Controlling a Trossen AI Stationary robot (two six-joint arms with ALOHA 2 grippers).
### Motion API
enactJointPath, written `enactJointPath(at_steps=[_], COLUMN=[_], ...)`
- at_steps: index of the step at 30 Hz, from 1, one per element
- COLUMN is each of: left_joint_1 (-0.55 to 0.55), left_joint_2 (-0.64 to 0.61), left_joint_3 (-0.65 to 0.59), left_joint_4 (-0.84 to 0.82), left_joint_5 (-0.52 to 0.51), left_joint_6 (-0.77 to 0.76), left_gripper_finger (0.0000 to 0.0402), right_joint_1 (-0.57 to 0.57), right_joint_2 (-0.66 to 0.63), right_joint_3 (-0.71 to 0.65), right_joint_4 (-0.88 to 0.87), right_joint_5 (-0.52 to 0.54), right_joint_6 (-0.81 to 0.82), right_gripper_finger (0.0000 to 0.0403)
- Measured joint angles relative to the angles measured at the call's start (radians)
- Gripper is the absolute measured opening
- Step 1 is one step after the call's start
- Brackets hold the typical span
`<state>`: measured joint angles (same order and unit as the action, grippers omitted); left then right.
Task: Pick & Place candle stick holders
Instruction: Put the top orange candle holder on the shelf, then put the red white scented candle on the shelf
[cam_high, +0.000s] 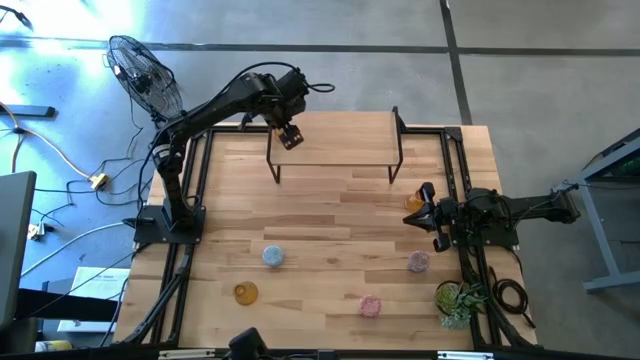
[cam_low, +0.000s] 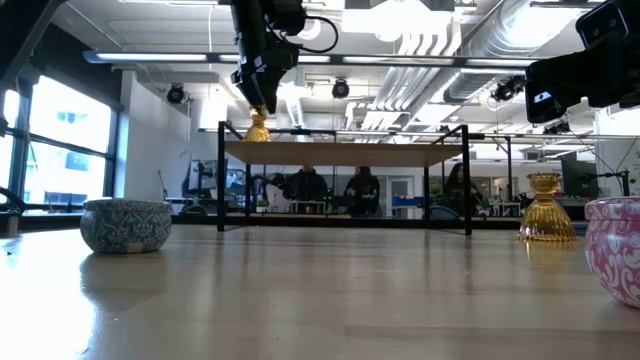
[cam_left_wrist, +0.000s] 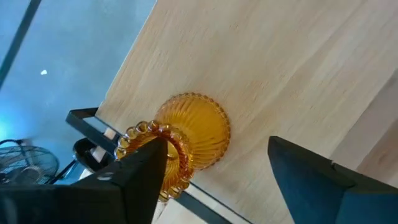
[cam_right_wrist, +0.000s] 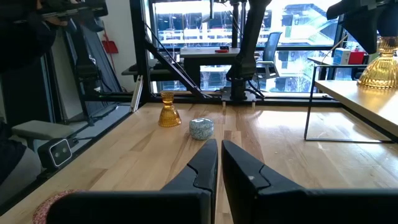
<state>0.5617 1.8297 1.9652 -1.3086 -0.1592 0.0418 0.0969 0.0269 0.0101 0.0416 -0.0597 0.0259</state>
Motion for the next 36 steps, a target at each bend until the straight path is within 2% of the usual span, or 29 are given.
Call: enactJointPath(at_steps=[5, 19, 36], left_joint_1=[0.000, -0.006, -0.040], left_joint_2=[0.000, -0.008, -0.009], left_joint_3=[0.000, 0.006, 0.279], left_joint_4=[0.012, 0.005, -0.175], left_joint_5=[0.013, 0.010, -0.019], left_joint_6=[0.006, 0.008, 0.014], left_gripper_finger=[0.0295, 0.0296, 0.0296], right_joint_1=[0.000, 0.000, 0.000], right_joint_2=[0.000, 0.000, 0.000], right_joint_3=[0.000, 0.000, 0.000], right_joint_4=[0.000, 0.000, 0.000], right_joint_5=[0.000, 0.000, 0.000], right_joint_6=[0.000, 0.000, 0.000], right_gripper_finger=[0.0016, 0.0016, 0.0016])
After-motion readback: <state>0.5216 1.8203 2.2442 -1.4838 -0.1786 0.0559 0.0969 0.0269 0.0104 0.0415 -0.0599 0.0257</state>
